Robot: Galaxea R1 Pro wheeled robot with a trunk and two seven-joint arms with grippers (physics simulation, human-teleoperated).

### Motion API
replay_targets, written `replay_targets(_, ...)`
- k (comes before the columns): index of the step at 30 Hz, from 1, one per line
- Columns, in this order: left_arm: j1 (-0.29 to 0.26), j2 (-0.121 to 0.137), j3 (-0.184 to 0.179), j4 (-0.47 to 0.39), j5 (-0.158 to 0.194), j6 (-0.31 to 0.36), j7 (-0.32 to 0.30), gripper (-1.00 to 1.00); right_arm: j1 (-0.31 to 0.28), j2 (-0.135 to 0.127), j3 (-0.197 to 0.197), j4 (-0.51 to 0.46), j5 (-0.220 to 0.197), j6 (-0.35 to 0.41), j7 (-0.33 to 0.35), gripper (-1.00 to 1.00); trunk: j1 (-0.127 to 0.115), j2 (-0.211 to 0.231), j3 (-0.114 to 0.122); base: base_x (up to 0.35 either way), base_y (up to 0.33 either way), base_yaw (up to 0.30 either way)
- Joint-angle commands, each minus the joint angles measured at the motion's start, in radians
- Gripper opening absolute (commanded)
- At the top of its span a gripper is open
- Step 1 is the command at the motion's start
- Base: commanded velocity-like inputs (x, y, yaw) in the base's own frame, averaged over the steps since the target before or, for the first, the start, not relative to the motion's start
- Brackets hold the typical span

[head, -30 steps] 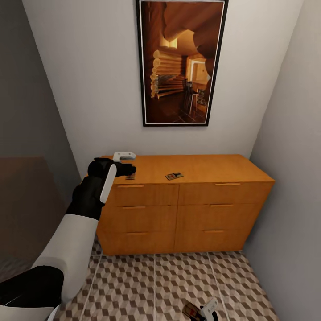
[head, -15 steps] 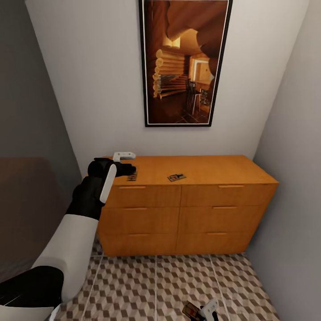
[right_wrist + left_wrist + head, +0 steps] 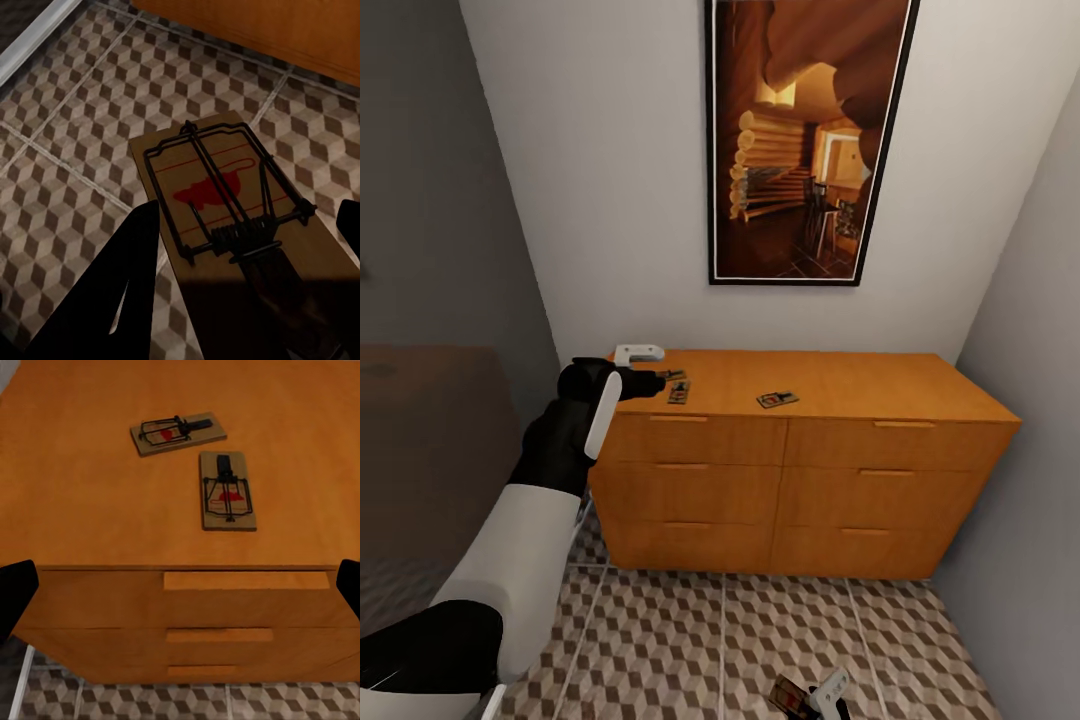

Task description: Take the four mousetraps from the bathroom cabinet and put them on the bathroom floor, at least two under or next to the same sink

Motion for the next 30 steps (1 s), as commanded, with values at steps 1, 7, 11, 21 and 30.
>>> replay_targets(1,-0.001,0.000,-0.001,0.000,0.008,0.004,0.009,1.00,-0.001,0.000,-0.007,0.000,0.004,-0.002,0.004,-1.00,0.000,-0.001,-0.001,0.000,0.000,0.017)
replay_targets(7,0.001,0.000,-0.002,0.026,0.008,0.004,0.008,1.00,-0.001,0.000,-0.006,0.000,0.004,-0.002,0.003,-1.00,0.000,-0.001,-0.001,0.000,0.000,0.007)
replay_targets(11,0.001,-0.001,-0.006,0.045,0.008,0.004,0.008,1.00,-0.001,0.001,-0.006,0.000,0.004,-0.002,0.002,-1.00,0.000,-0.001,-0.001,0.026,0.000,0.001)
replay_targets(21,0.001,-0.002,-0.029,0.059,0.007,0.006,0.007,1.00,-0.001,0.002,-0.006,0.000,0.004,-0.002,0.000,-1.00,0.000,-0.001,-0.001,0.079,-0.019,0.000)
replay_targets(30,0.001,-0.002,-0.048,0.059,0.007,0.007,0.007,1.00,-0.001,0.003,-0.006,0.000,0.004,-0.001,-0.001,-1.00,0.000,-0.001,-0.001,0.005,-0.002,0.000)
